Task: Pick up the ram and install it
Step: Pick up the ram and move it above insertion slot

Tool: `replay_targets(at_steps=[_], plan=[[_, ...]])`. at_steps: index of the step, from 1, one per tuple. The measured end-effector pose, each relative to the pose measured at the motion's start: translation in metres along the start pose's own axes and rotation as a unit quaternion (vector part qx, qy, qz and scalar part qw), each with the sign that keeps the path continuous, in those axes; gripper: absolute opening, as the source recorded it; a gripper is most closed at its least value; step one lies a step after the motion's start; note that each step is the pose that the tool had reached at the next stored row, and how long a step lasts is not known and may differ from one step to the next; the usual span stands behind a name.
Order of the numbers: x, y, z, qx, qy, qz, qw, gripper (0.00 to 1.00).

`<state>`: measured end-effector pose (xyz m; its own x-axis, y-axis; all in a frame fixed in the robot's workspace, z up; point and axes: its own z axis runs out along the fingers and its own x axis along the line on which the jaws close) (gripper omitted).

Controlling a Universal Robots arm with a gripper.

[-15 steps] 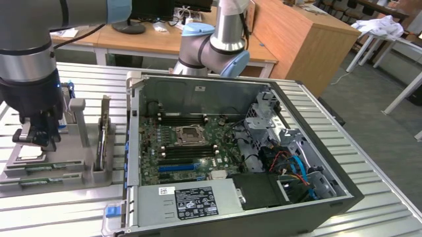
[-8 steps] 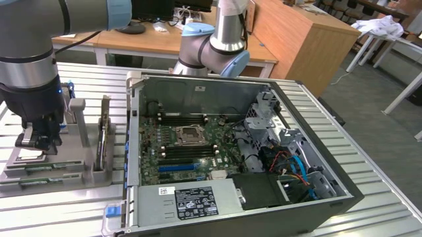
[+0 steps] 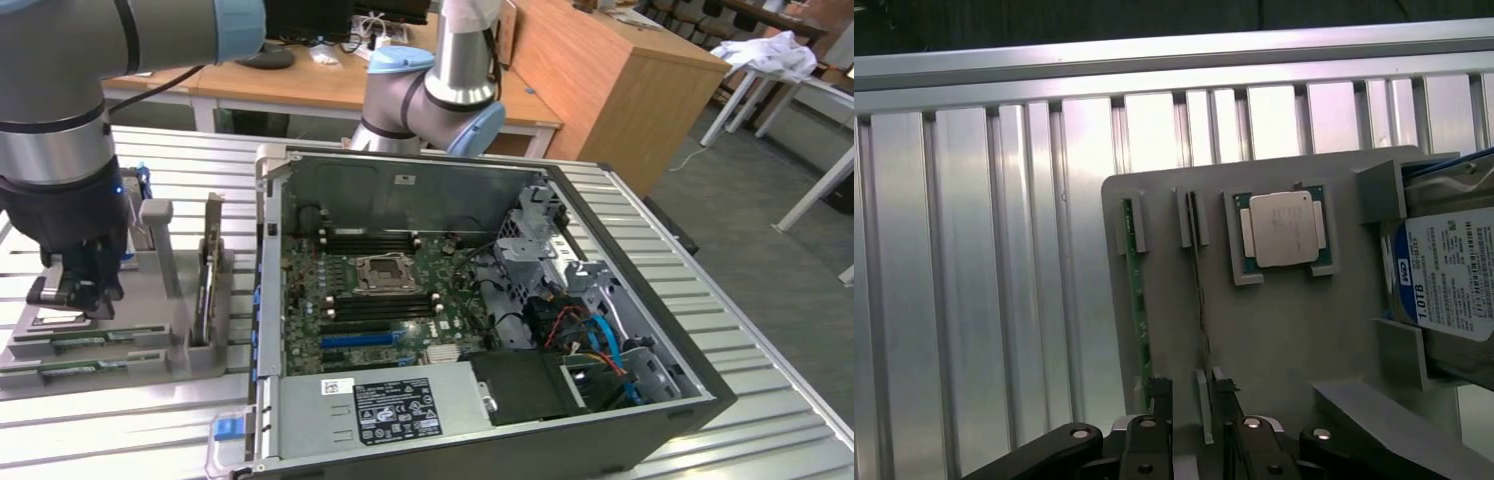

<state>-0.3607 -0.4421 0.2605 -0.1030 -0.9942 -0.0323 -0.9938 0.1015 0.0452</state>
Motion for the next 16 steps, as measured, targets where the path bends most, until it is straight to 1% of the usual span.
replay_targets(at_steps=[4, 16], plan=[[0.0067, -0.0007, -0.0002, -0.0001, 0.0, -0.001, 1.0, 0.3], [0.0072, -0.0008, 0.0006, -0.0002, 0.0002, -0.007, 1.0, 0.3]])
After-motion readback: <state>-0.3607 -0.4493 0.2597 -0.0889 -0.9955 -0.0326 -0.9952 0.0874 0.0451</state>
